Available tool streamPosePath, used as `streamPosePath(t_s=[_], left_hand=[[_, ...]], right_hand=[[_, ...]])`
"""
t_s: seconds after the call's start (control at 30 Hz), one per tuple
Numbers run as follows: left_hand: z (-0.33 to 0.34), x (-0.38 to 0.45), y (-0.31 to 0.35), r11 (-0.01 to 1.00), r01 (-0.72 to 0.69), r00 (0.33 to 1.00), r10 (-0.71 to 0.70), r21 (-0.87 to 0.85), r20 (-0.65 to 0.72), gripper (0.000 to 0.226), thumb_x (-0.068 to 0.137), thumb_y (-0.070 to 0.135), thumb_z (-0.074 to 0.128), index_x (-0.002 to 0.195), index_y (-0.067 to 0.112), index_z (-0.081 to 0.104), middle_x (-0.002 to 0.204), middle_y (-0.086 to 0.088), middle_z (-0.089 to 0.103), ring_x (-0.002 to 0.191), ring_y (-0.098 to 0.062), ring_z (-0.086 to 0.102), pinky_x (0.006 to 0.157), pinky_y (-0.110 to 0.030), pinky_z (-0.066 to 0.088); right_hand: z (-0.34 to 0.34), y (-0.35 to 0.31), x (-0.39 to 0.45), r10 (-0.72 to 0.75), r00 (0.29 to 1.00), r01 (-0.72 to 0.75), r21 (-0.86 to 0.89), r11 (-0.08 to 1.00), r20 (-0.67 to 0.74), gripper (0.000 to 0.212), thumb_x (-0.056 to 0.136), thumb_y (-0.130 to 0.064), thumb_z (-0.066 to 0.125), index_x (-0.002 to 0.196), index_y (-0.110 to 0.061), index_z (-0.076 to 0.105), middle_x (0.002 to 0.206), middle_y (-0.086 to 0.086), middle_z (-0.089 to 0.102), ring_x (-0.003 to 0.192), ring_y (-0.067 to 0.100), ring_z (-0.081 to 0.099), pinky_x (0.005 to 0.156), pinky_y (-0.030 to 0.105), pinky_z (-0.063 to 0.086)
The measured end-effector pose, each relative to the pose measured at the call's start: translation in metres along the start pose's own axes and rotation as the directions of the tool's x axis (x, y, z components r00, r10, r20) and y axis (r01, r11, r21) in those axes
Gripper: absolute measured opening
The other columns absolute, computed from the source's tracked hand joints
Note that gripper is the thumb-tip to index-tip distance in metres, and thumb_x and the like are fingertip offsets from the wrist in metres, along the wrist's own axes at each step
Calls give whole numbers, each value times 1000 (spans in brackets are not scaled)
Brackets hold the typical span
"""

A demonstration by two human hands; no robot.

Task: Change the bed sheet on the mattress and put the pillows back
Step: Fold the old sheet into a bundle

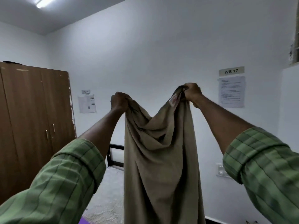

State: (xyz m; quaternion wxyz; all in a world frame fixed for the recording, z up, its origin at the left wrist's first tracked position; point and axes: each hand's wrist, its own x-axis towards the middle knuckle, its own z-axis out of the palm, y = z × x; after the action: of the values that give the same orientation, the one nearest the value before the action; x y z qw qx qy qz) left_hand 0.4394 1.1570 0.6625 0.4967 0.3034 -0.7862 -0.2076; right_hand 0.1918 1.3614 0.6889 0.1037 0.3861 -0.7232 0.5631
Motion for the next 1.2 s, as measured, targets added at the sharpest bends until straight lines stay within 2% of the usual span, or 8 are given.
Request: streamPosePath(t_s=[0.2, 0.33, 0.43, 0.67, 0.9, 1.03, 1.1, 1.2], left_hand=[[-18, 13, 28, 1000, -18, 998, 18, -1, -57, 35, 87, -2, 49, 102, 9, 79, 109, -18, 74, 103, -34, 69, 74, -28, 48], [-26, 17, 39, 987, -101, 992, 90, 129, 91, 35, 84, -2, 53, 99, 14, 80, 105, -17, 75, 97, -34, 72, 71, -38, 56], [-33, 22, 40, 984, -62, 993, 78, 167, -89, 31, 84, 0, 55, 98, 11, 80, 102, -17, 74, 94, -31, 71, 73, -33, 55], [-65, 40, 22, 848, -274, 934, 123, 453, 335, 31, 83, -3, 56, 98, 12, 79, 100, -12, 76, 92, -27, 73, 79, -36, 59], [-78, -3, 27, 873, 24, 545, -420, 487, 726, 25, 97, -7, 54, 89, 7, 73, 100, -10, 71, 79, -14, 63, 60, -17, 57], [-51, -3, 8, 914, 255, 874, -357, 315, 329, 20, 96, -2, 60, 83, 2, 74, 96, -18, 78, 76, -13, 73, 86, -32, 57], [-41, 1, -19, 884, 367, 929, -363, 289, -70, 12, 95, 5, 64, 103, -4, 69, 108, -22, 74, 99, -31, 73, 85, -40, 58], [-29, -4, -54, 831, 420, 806, -526, 365, 270, 15, 98, 13, 66, 98, -2, 62, 83, -14, 71, 74, -24, 71, 54, -24, 57]], right_hand=[[12, -39, 2, -65, 985, 67, 8, 998, -162, 25, 84, -6, 50, 91, -21, 70, 105, 15, 73, 101, 32, 66, 78, 33, 45], [24, -59, -2, -95, 987, 106, -75, 992, 132, 29, 85, -3, 55, 104, -11, 76, 108, 15, 74, 106, 34, 68, 88, 40, 53], [25, -74, -6, -151, 963, 141, -59, 988, -225, 33, 83, -2, 51, 104, -15, 73, 110, 13, 73, 111, 36, 64, 89, 35, 50], [24, -80, -11, -127, 982, 143, -112, 983, 140, 35, 89, 0, 46, 104, -15, 75, 105, 12, 73, 97, 30, 68, 76, 36, 59], [12, -74, -26, 299, 533, -89, -298, 950, 792, 25, 103, 6, 47, 116, -4, 65, 101, 11, 68, 80, 18, 69, 64, 28, 61], [37, -46, -17, 233, 966, -227, -62, 972, 113, 25, 95, -8, 60, 118, 2, 66, 119, 21, 69, 101, 35, 71, 80, 42, 64], [42, -28, -24, 213, 927, -249, -84, 965, -308, 35, 98, -23, 55, 125, -2, 62, 133, 20, 61, 122, 38, 61, 97, 41, 52], [46, -9, -38, 211, 968, -246, -357, 901, -134, 25, 88, -22, 62, 107, -7, 67, 121, 18, 68, 111, 37, 68, 90, 38, 58]])
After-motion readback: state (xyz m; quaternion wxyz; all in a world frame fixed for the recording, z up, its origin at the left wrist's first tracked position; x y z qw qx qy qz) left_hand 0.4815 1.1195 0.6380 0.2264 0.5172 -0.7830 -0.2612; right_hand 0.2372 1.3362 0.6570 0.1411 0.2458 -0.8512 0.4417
